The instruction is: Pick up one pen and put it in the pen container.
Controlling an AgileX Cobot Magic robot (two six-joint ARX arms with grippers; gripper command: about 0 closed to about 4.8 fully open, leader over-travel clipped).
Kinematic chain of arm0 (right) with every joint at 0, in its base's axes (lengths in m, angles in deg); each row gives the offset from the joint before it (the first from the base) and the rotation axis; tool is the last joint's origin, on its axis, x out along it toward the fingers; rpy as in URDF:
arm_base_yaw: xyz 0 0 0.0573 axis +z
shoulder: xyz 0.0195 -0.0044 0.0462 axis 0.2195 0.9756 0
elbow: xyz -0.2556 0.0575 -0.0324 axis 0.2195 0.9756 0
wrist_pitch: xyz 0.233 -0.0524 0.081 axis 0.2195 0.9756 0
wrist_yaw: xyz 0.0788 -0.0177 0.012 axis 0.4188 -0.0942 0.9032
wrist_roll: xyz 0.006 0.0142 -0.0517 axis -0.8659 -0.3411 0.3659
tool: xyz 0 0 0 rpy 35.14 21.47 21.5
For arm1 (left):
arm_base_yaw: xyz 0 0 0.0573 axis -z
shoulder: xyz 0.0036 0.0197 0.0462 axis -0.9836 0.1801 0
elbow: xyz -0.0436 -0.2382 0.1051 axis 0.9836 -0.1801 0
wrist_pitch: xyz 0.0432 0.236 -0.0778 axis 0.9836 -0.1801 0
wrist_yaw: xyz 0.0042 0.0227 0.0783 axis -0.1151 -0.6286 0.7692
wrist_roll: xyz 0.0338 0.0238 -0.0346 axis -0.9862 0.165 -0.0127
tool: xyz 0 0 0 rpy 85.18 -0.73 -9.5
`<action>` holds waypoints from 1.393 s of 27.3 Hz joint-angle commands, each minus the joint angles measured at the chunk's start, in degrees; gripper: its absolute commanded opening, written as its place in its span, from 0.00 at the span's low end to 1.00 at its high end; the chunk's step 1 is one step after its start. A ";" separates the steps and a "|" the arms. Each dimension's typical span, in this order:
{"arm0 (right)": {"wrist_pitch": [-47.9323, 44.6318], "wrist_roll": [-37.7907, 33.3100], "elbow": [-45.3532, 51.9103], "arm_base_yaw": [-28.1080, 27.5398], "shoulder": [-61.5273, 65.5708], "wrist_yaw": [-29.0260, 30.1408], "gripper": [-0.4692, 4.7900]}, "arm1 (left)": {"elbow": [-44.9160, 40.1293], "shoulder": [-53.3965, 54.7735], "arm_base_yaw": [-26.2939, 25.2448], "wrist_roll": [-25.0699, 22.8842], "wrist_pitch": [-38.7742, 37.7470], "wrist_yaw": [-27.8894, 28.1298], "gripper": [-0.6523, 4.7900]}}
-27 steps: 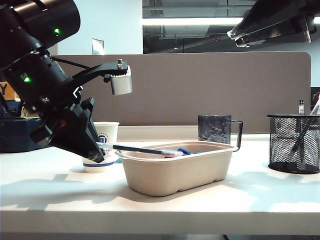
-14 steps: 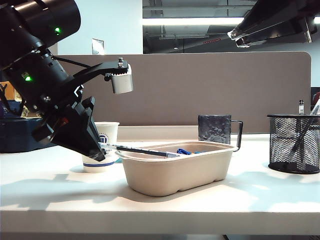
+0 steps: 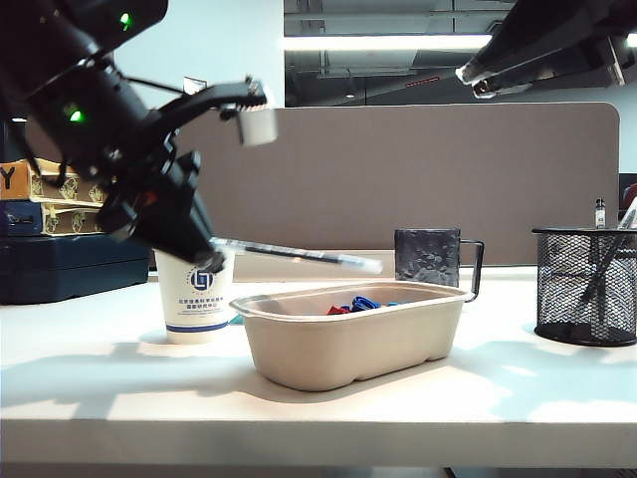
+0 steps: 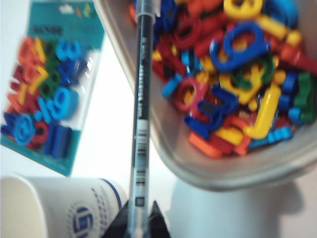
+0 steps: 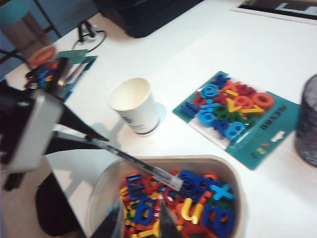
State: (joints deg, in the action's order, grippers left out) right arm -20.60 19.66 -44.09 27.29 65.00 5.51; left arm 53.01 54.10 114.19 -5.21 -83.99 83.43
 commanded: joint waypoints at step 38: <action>-33.33 -56.11 -0.35 -1.64 2.69 -6.95 0.52 | 21.94 -0.39 14.08 12.39 7.93 10.75 0.11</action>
State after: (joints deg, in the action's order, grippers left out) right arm -51.59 -35.02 -44.09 25.65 67.58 -1.42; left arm 74.67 53.91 128.07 6.57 -77.19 93.94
